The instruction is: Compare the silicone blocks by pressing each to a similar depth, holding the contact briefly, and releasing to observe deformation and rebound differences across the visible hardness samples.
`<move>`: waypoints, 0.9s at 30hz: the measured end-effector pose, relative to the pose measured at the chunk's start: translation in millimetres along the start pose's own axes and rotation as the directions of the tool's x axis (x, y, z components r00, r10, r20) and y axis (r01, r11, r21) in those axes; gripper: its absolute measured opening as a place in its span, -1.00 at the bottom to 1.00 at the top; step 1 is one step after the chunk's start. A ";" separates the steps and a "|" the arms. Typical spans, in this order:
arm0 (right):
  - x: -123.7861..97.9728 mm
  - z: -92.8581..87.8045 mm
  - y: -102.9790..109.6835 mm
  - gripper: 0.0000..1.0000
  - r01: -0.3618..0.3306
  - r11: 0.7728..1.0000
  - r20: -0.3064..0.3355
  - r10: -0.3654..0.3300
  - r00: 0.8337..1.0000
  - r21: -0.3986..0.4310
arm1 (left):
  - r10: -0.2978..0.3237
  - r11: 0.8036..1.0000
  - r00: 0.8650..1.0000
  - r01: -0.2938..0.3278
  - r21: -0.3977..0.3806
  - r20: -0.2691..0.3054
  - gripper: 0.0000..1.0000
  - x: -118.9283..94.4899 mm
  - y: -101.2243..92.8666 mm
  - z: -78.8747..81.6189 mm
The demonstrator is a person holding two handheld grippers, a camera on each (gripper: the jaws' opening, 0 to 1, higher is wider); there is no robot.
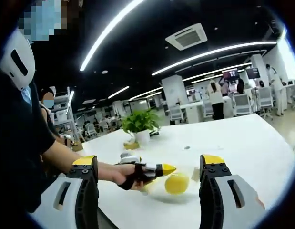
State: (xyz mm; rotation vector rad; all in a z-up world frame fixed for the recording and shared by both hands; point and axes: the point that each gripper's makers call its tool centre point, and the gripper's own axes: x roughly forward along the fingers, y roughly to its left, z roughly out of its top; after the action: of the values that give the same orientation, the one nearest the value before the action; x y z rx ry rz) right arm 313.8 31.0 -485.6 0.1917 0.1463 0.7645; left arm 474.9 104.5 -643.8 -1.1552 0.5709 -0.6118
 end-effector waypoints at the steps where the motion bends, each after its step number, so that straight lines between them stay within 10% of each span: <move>1: 0.5 0.4 1.1 0.61 -0.005 1.000 0.002 0.005 1.000 -0.004 | 0.012 1.000 1.000 -0.012 0.017 0.010 -1.00 1.3 2.4 1.0; 6: 2.6 7.4 4.0 0.60 -0.015 1.000 0.023 0.015 1.000 -0.002 | 0.123 0.978 0.992 -0.117 0.172 -0.021 -1.00 5.4 29.8 3.1; 7: 3.1 8.4 4.3 0.60 -0.015 1.000 0.024 0.015 1.000 -0.009 | 0.160 0.939 0.986 -0.138 0.315 -0.045 -1.00 5.1 38.0 3.8; 10: 4.1 7.1 6.4 0.58 -0.022 0.999 0.005 0.022 1.000 -0.036 | 0.235 0.909 0.968 -0.189 0.370 -0.083 -1.00 4.2 56.2 3.9; 19: 4.7 8.9 6.6 0.50 -0.014 0.999 0.008 0.015 1.000 -0.050 | 0.303 0.801 0.939 -0.158 0.577 -0.164 -1.00 12.8 67.6 -0.2; 27: 0.9 12.3 7.8 0.44 0.010 0.998 0.022 -0.009 1.000 -0.068 | 0.317 0.771 0.926 -0.125 0.624 -0.206 -1.00 18.6 70.3 -1.9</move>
State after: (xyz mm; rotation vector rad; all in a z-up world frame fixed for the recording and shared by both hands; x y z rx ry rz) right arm 311.7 35.7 -472.0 0.1347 0.1002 0.7566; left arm 497.1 109.9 -712.8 -0.3756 0.6966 -0.6995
